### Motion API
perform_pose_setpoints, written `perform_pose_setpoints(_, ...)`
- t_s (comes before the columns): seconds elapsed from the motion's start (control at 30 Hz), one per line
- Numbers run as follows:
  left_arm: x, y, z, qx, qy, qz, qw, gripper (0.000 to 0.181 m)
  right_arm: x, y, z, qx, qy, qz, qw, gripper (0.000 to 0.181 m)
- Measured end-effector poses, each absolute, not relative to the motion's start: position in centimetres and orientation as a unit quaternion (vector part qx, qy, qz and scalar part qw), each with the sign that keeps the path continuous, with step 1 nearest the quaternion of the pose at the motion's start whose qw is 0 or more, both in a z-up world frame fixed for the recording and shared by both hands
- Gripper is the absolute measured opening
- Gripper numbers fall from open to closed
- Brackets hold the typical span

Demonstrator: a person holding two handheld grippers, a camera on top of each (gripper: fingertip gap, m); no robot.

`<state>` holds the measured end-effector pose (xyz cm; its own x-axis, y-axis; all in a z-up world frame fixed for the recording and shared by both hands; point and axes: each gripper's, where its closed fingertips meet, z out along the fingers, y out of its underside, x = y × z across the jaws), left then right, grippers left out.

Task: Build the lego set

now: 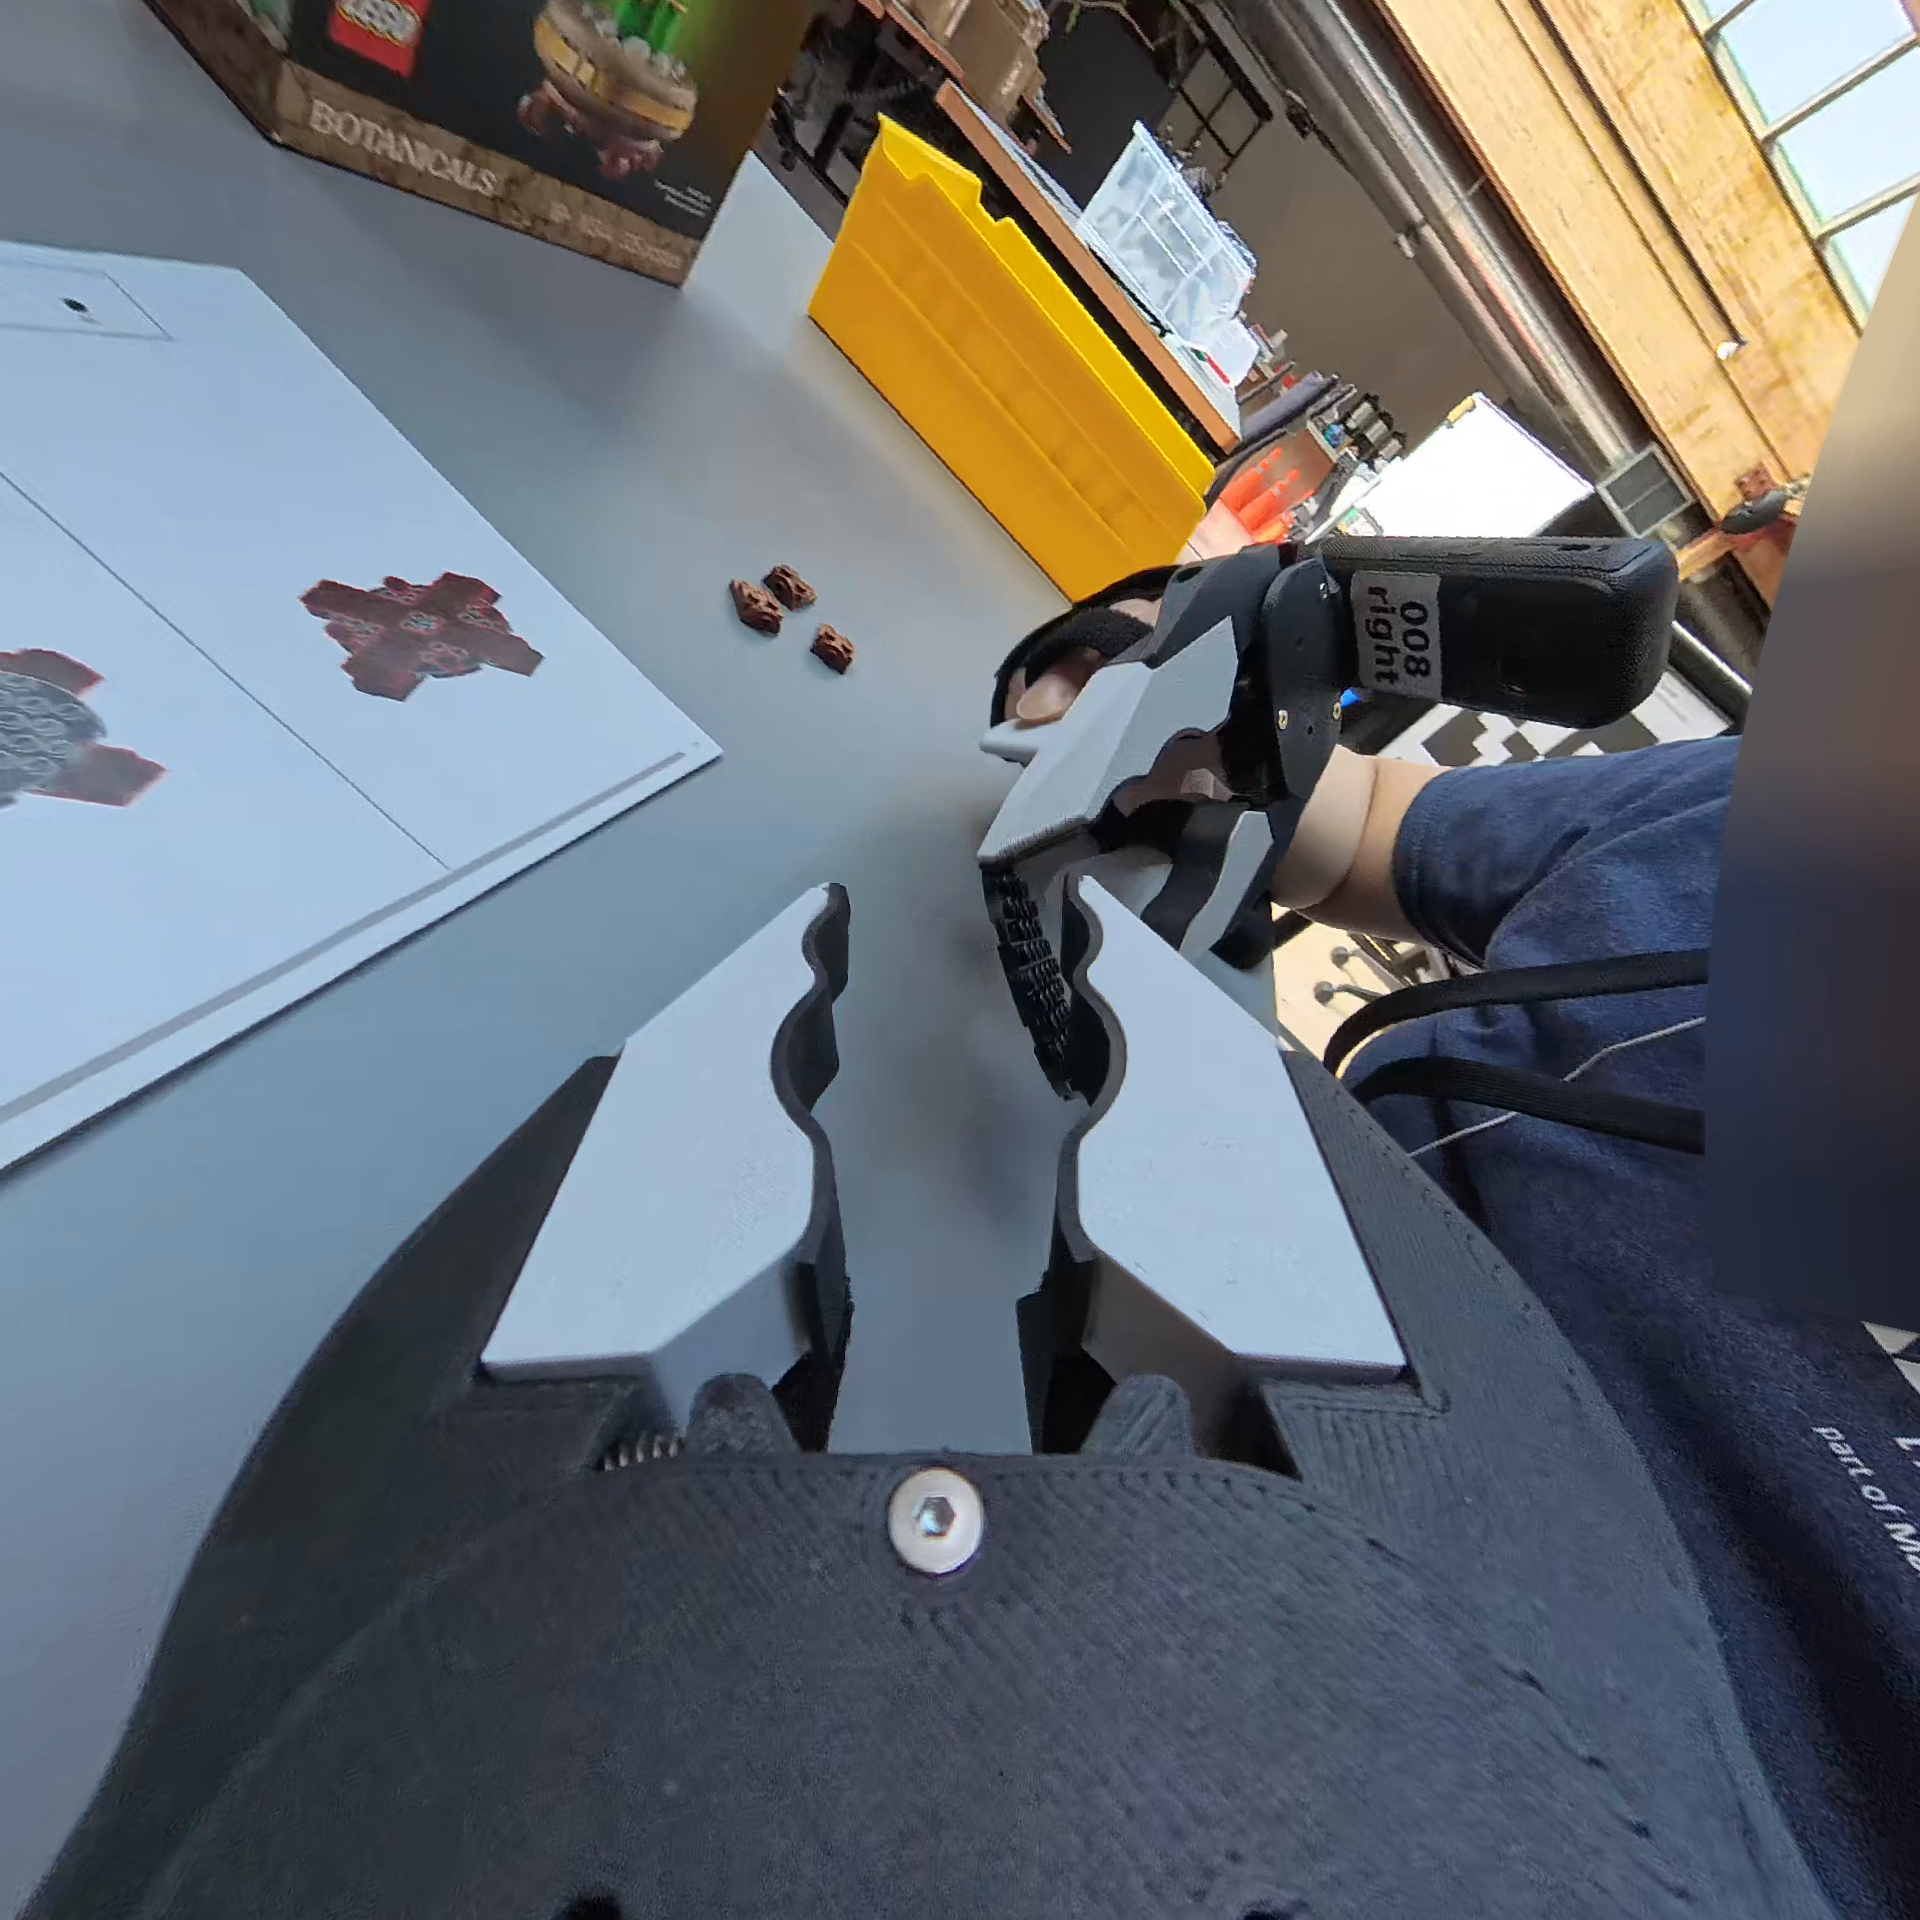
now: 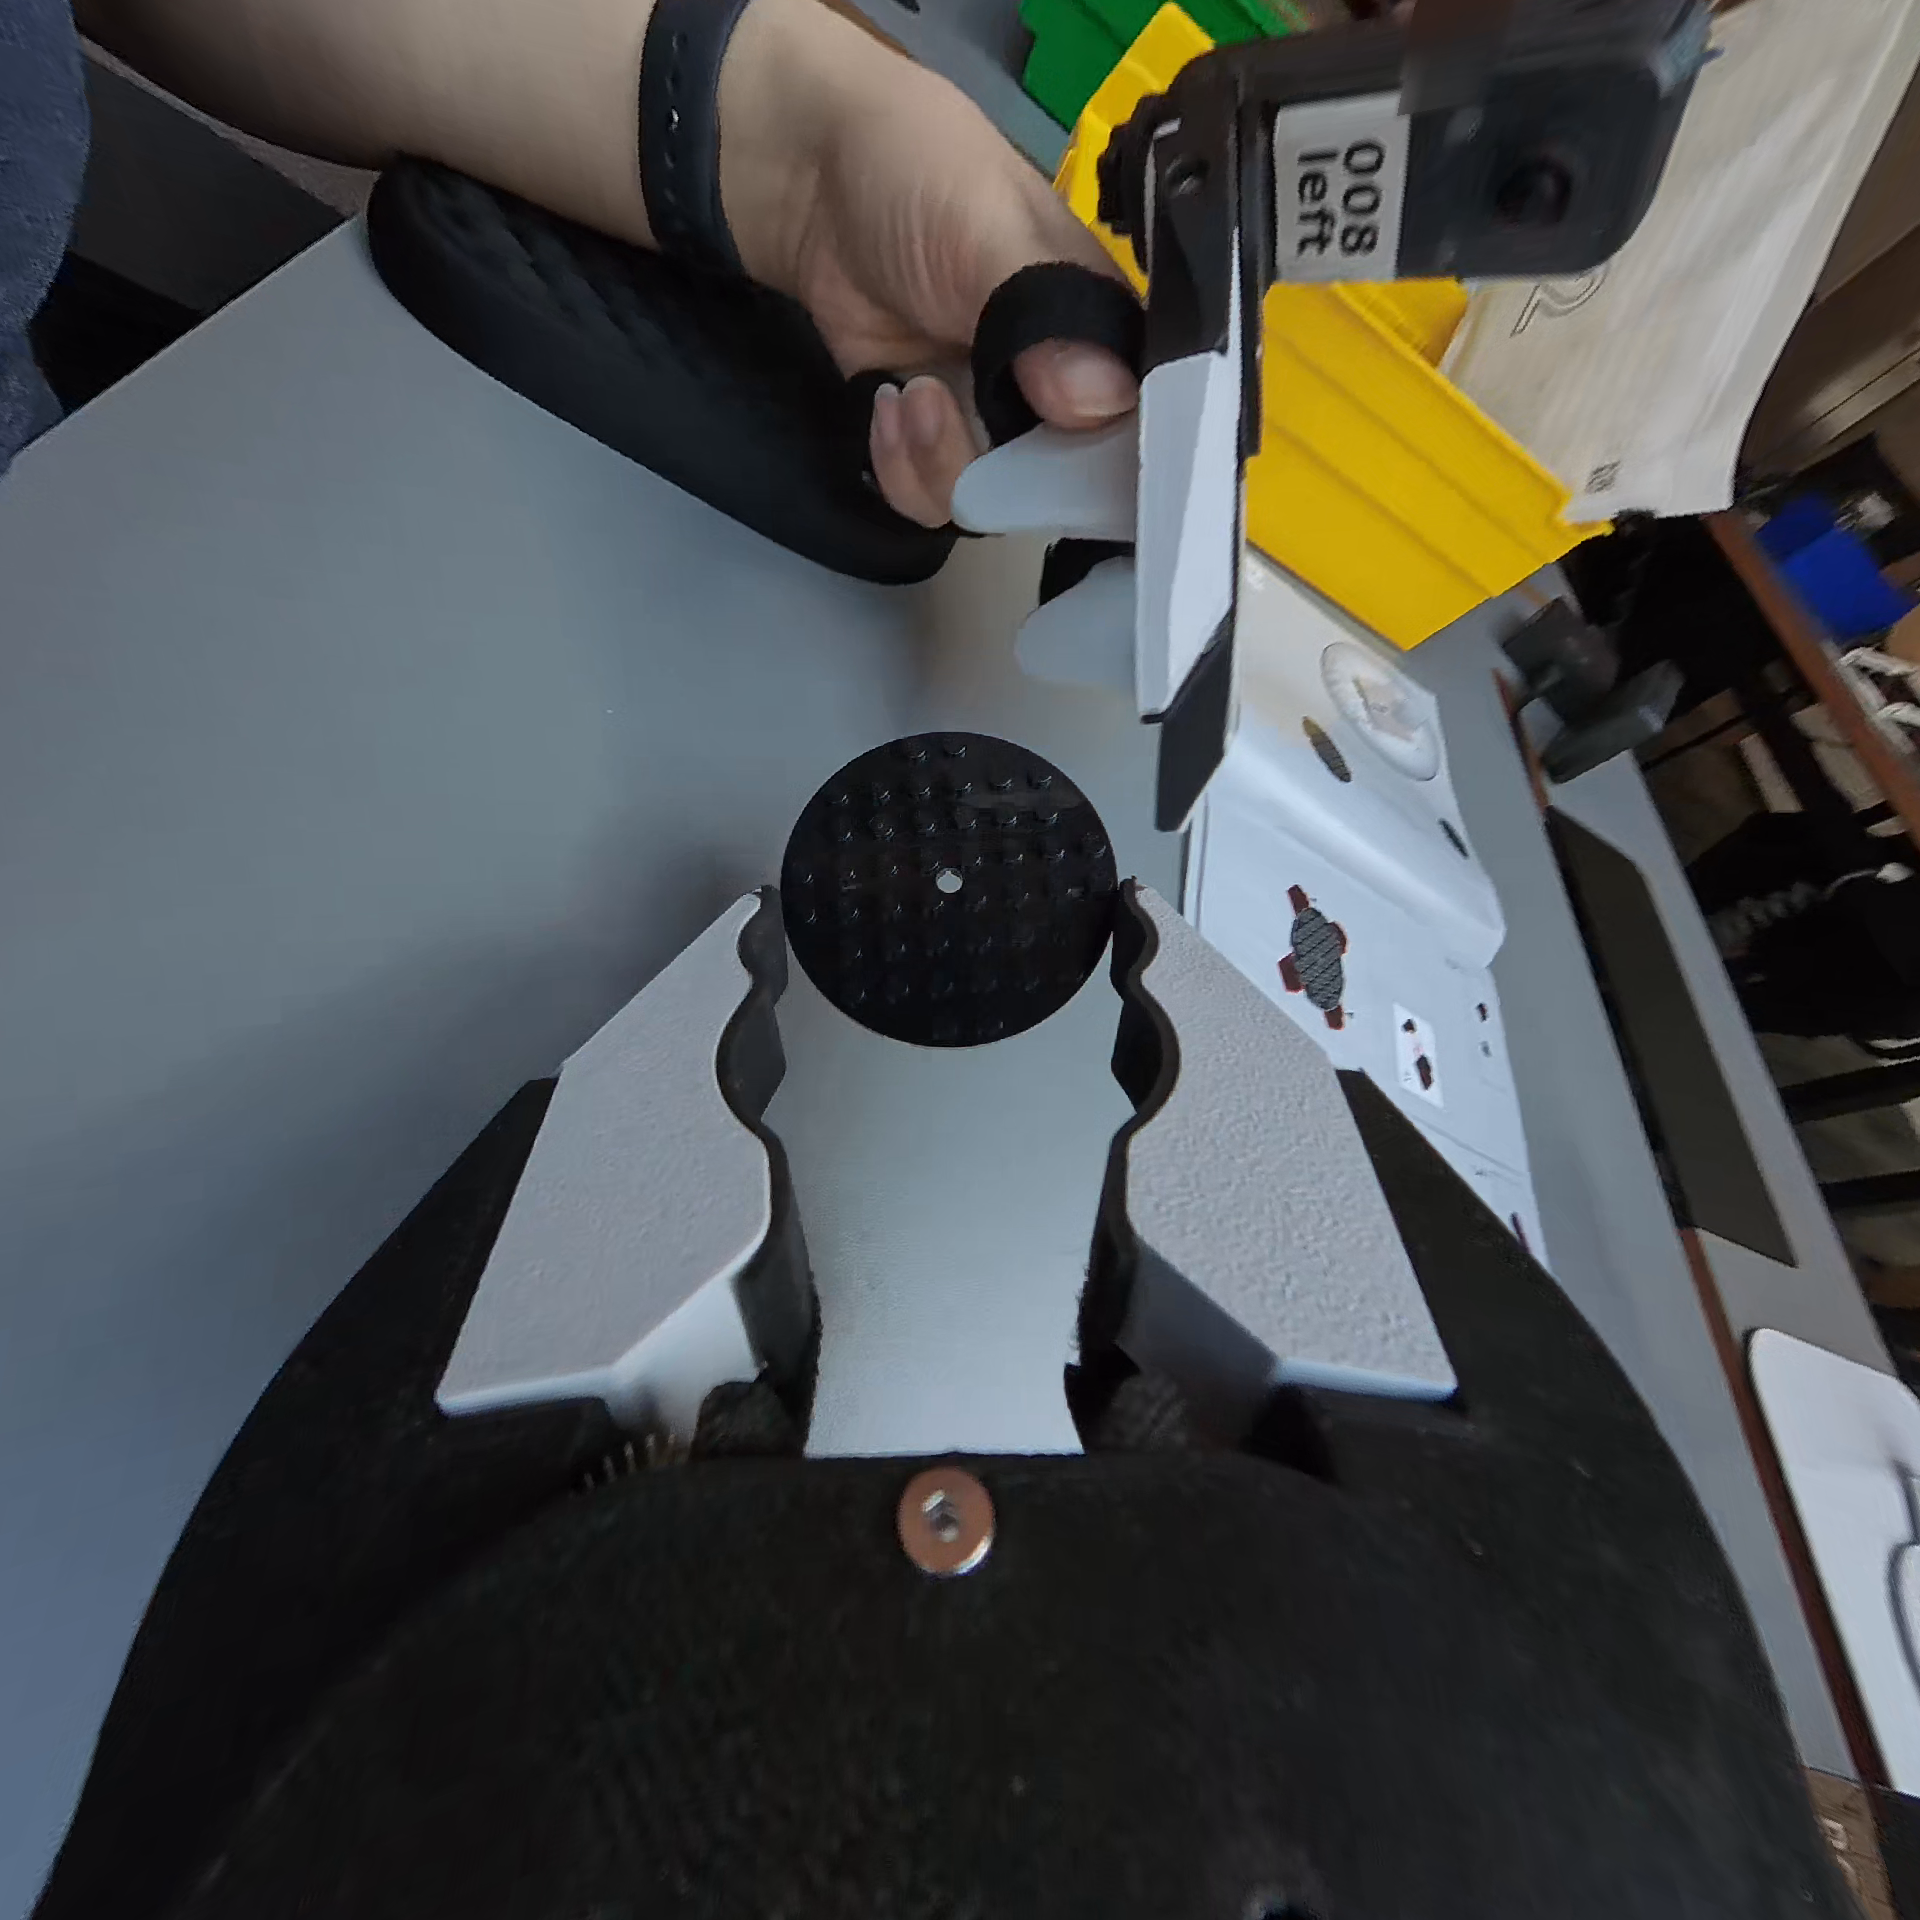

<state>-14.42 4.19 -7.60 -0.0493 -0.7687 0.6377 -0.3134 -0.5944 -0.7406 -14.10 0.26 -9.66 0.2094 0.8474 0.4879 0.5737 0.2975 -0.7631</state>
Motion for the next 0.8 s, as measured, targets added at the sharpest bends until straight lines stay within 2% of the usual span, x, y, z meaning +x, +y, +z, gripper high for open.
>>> perform_pose_setpoints(0.07,-14.2,3.1,-7.5,-0.655,0.407,-0.618,0.156,0.04,-14.1,0.2,-8.8,-0.56,-0.613,0.121,0.543,0.063)
perform_pose_setpoints(0.27,-13.6,0.9,-6.8,-0.624,0.407,-0.658,0.104,0.028,-14.1,0.7,-8.2,-0.533,-0.622,0.073,0.569,0.063)
perform_pose_setpoints(0.33,-13.3,0.6,-7.2,-0.626,0.423,-0.644,0.116,0.012,-14.1,0.7,-8.2,-0.529,-0.624,0.069,0.572,0.063)
perform_pose_setpoints(0.37,-13.2,1.0,-7.5,-0.633,0.432,-0.627,0.14,0.004,-14.1,0.9,-8.1,-0.53,-0.619,0.069,0.576,0.063)
perform_pose_setpoints(0.43,-13.1,1.3,-7.5,-0.63,0.462,-0.594,0.192,0.004,-14.0,1.2,-8.0,-0.536,-0.608,0.086,0.579,0.063)
perform_pose_setpoints(0.47,-13.1,1.5,-7.1,-0.624,0.477,-0.579,0.222,0.002,-13.7,1.6,-7.5,-0.545,-0.588,0.095,0.591,0.055)
perform_pose_setpoints(0.57,-13.3,2.0,-5.3,-0.581,0.524,-0.514,0.35,0.002,-12.5,2.7,-5.5,-0.575,-0.51,0.182,0.614,0.06)
perform_pose_setpoints(0.63,-13.5,2.0,-4.0,-0.541,0.555,-0.451,0.442,0.002,-12.2,2.7,-4.9,-0.593,-0.467,0.268,0.599,0.064)
perform_pose_setpoints(0.7,-13.6,1.3,-3.2,-0.491,0.589,-0.397,0.504,0.002,-12.5,2.2,-4.9,-0.592,-0.457,0.331,0.575,0.059)
perform_pose_setpoints(0.8,-13.7,-0.4,-2.0,-0.407,0.623,-0.34,0.576,0.002,-13.0,2.0,-4.4,-0.574,-0.466,0.335,0.584,0.047)
